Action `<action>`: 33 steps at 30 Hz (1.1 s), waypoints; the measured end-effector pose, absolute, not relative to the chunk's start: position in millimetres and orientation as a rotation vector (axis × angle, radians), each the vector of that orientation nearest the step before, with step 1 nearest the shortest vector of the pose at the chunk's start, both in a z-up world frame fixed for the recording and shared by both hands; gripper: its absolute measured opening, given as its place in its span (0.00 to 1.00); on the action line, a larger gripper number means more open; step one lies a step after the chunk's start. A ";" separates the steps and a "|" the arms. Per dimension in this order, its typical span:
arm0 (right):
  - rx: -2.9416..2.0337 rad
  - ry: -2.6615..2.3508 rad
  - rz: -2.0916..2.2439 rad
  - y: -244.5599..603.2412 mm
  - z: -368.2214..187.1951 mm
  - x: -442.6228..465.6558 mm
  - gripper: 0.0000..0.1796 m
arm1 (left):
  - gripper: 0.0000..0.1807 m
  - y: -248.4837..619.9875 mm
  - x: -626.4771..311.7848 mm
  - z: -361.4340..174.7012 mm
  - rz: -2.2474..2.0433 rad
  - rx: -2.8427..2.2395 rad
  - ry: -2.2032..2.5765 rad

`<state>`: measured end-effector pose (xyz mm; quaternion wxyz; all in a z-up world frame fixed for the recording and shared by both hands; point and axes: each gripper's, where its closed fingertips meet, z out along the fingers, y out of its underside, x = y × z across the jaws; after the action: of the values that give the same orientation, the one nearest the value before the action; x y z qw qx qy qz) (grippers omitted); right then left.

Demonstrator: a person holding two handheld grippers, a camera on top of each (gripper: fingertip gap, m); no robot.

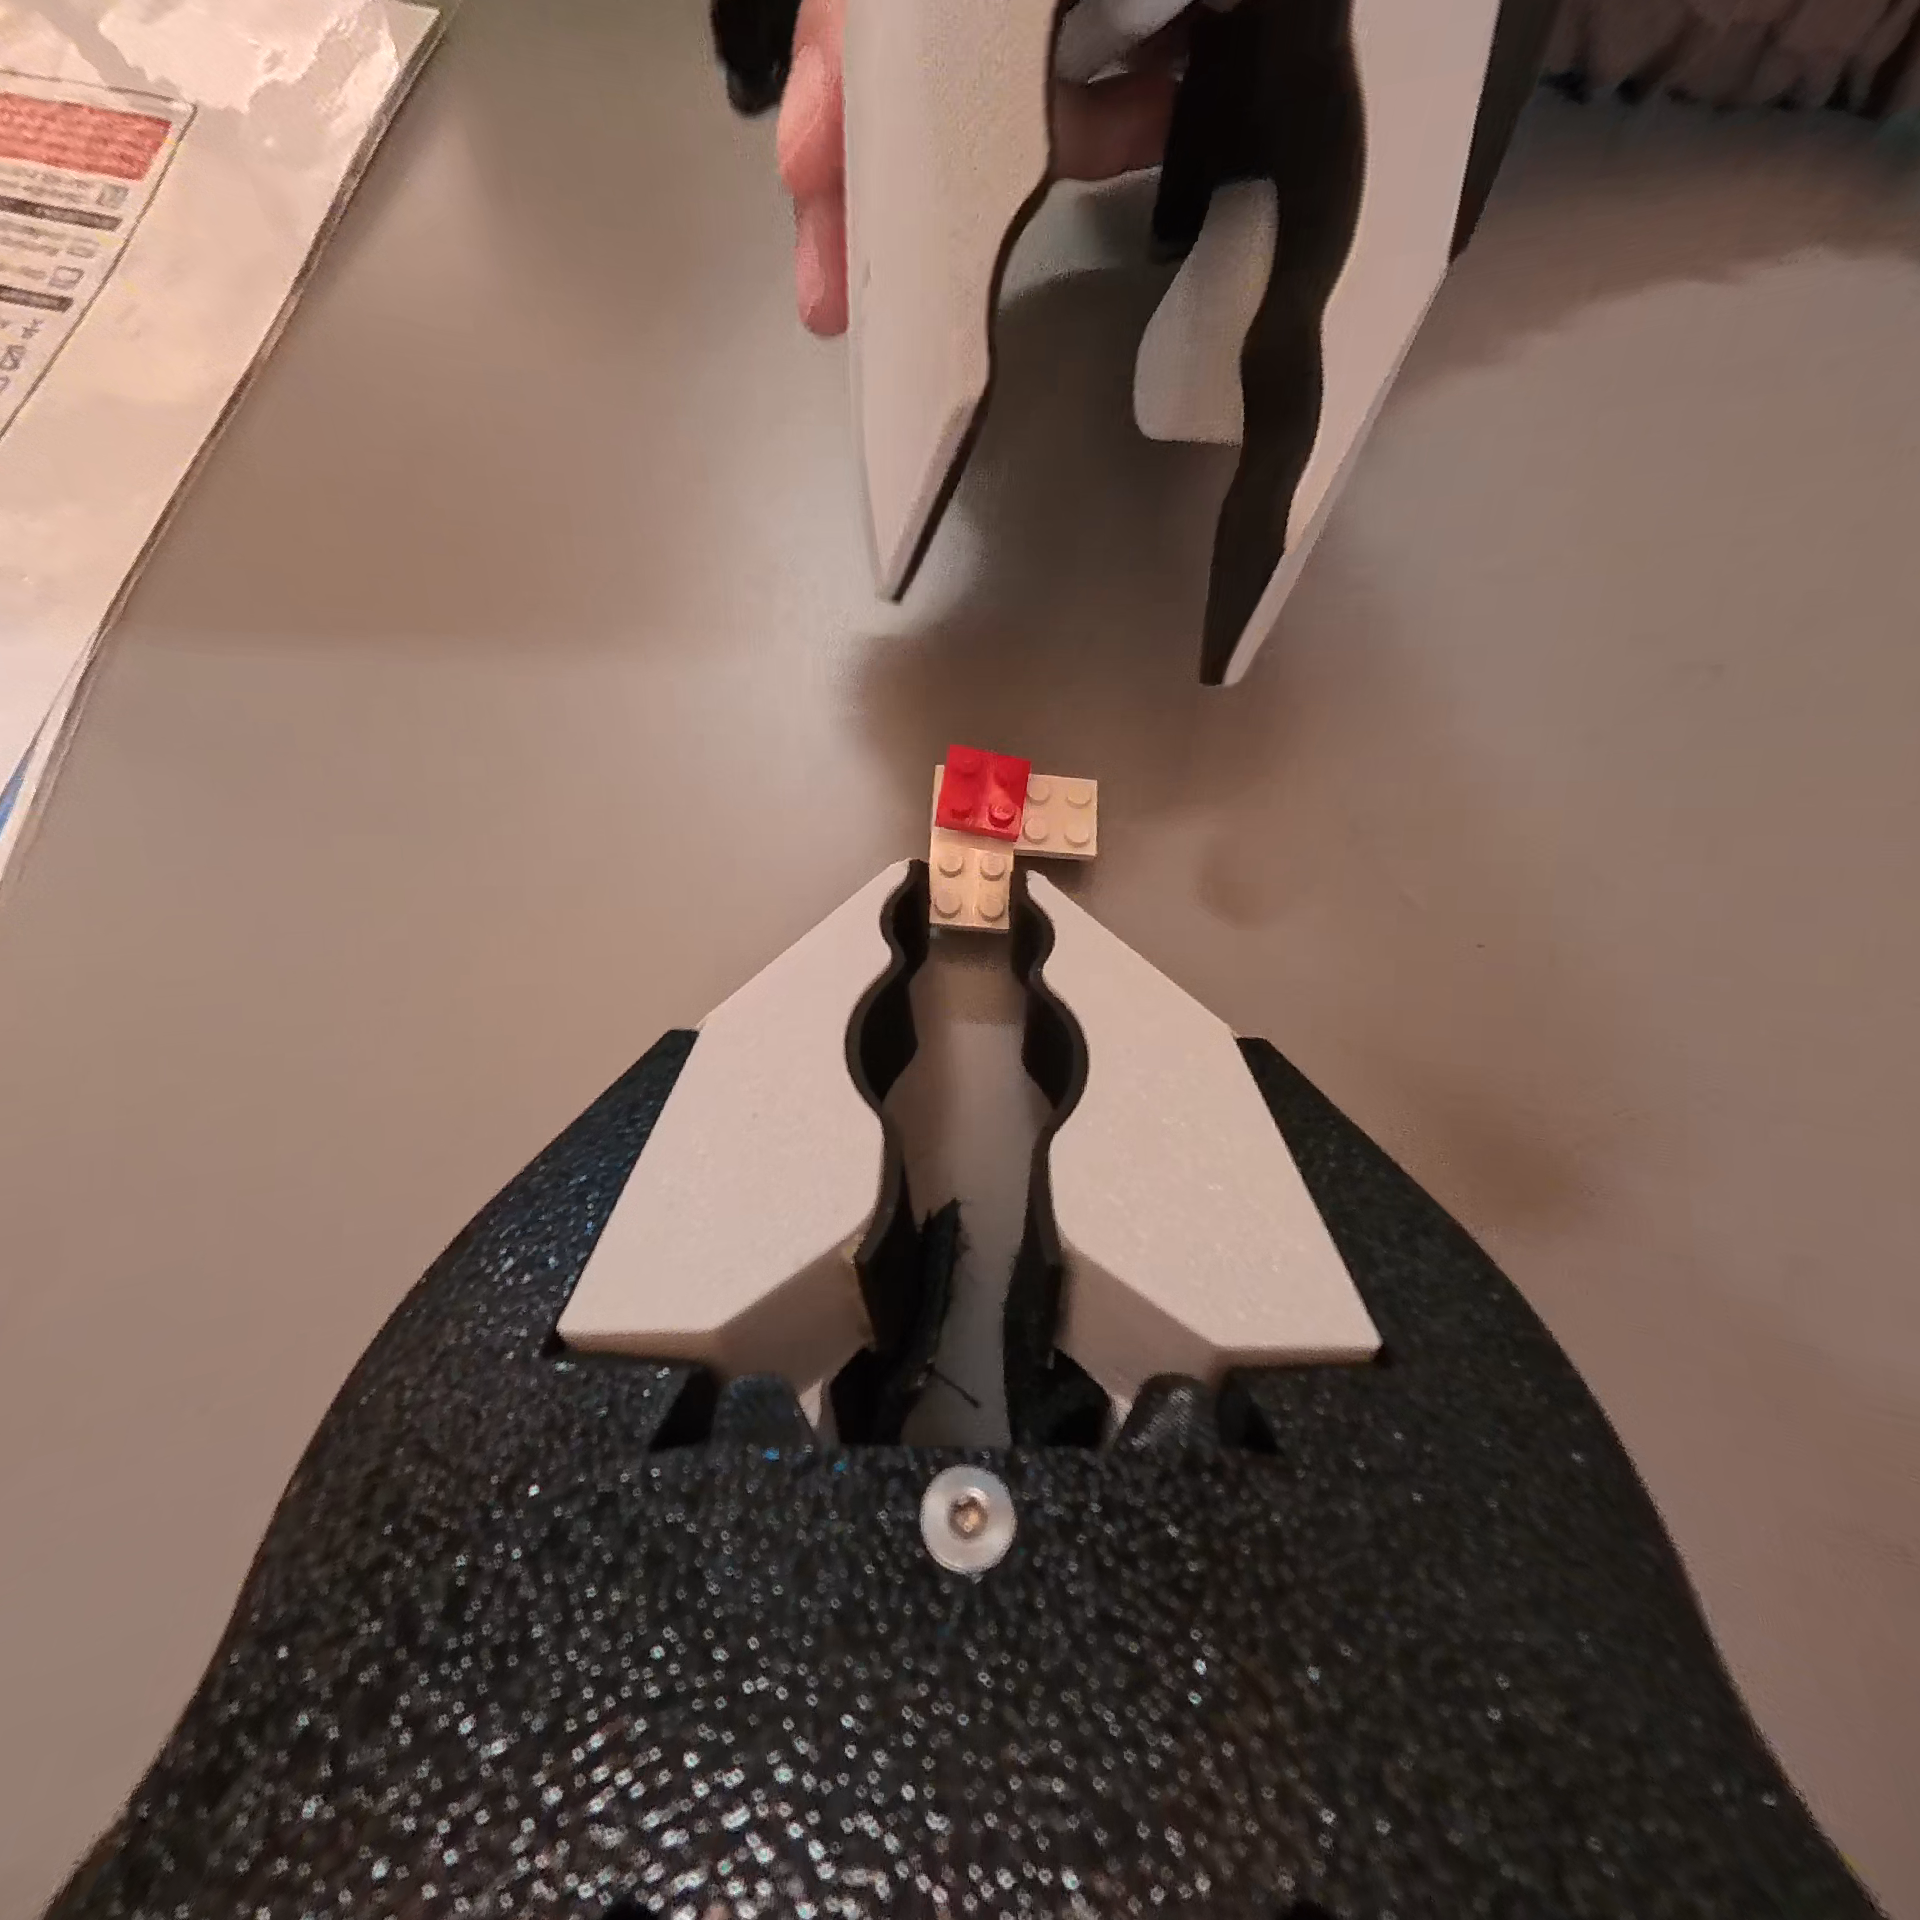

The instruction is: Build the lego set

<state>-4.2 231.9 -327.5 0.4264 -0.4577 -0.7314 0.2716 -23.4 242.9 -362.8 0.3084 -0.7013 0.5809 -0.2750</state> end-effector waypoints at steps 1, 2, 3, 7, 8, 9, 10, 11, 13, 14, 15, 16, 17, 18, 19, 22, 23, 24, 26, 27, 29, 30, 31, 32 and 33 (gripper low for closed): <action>-1.098 -1.823 0.614 233.0 -325.8 -5.4 0.31 | 0.07 242.5 -26.2 -360.3 -0.727 -1.862 1.536; -1.047 -1.823 0.543 233.6 -324.5 -6.8 0.31 | 0.07 241.7 -28.7 -356.7 -0.727 -1.863 1.537; -0.995 -1.824 0.477 233.0 -322.9 -8.4 0.31 | 0.08 240.4 -31.1 -352.6 -0.731 -1.865 1.538; -0.800 -1.817 0.298 222.2 -311.5 -17.3 0.32 | 0.08 231.3 -39.6 -330.4 -0.756 -1.858 1.546; -0.747 -1.812 0.250 219.2 -307.8 -19.5 0.32 | 0.08 228.0 -40.9 -324.1 -0.768 -1.852 1.547; -0.696 -1.809 0.197 216.5 -304.7 -21.7 0.32 | 0.08 224.0 -41.9 -318.0 -0.781 -1.845 1.552; -0.652 -1.803 0.147 213.9 -301.6 -24.0 0.31 | 0.08 220.0 -42.5 -311.8 -0.792 -1.835 1.558; -0.612 -1.798 0.100 211.3 -299.1 -26.2 0.31 | 0.08 215.6 -42.8 -306.2 -0.805 -1.825 1.565; -0.538 -1.797 0.009 206.5 -296.6 -30.4 0.30 | 0.08 209.3 -42.4 -295.2 -0.813 -1.798 1.571; -0.505 -1.791 -0.026 204.0 -294.8 -32.2 0.29 | 0.08 206.6 -42.1 -290.3 -0.818 -1.788 1.570; -0.472 -1.778 -0.055 201.2 -292.2 -34.0 0.27 | 0.08 204.1 -41.9 -286.1 -0.823 -1.779 1.571; -0.440 -1.763 -0.079 198.8 -289.2 -35.4 0.26 | 0.08 201.9 -41.8 -282.4 -0.825 -1.770 1.573; -0.418 -1.750 -0.101 197.2 -286.6 -36.3 0.25 | 0.08 199.6 -41.7 -279.4 -0.831 -1.762 1.576; -0.404 -1.741 -0.118 196.1 -284.5 -37.0 0.24 | 0.08 196.9 -41.4 -276.6 -0.842 -1.754 1.579; -0.394 -1.735 -0.128 195.2 -282.8 -37.5 0.23 | 0.08 195.2 -41.1 -274.2 -0.850 -1.746 1.580; -0.368 -1.725 -0.136 191.8 -280.4 -38.2 0.21 | 0.08 192.6 -41.5 -271.2 -0.858 -1.738 1.584; -0.358 -1.720 -0.136 190.6 -279.4 -38.3 0.21 | 0.08 192.0 -41.7 -271.0 -0.862 -1.739 1.585; -0.354 -1.717 -0.135 189.6 -278.6 -38.5 0.21 | 0.08 191.3 -41.8 -271.1 -0.870 -1.740 1.587; -0.349 -1.716 -0.129 187.9 -277.8 -38.8 0.20 | 0.08 190.4 -41.6 -272.0 -0.881 -1.742 1.591; -0.347 -1.717 -0.127 187.3 -277.7 -38.9 0.20 | 0.08 189.8 -41.4 -272.4 -0.888 -1.742 1.594; -0.348 -1.723 -0.130 187.1 -278.8 -39.2 0.19 | 0.08 187.4 -40.5 -271.8 -0.909 -1.736 1.600; -0.343 -1.722 -0.128 186.1 -278.8 -39.3 0.19 | 0.08 186.0 -40.3 -271.3 -0.920 -1.735 1.603; -0.339 -1.720 -0.123 185.0 -278.4 -39.4 0.18 | 0.08 185.1 -40.4 -271.4 -0.924 -1.734 1.607; -0.337 -1.720 -0.119 184.1 -278.0 -39.6 0.18 | 0.08 184.6 -40.5 -271.2 -0.925 -1.732 1.610; -0.333 -1.718 -0.118 183.3 -277.2 -39.8 0.17 | 0.08 183.4 -40.3 -270.5 -0.933 -1.729 1.613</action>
<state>-39.8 183.3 -277.2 0.6393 -0.1461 -0.7532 -0.0517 -40.3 183.4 -270.5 0.2951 -0.6498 0.6063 -0.3508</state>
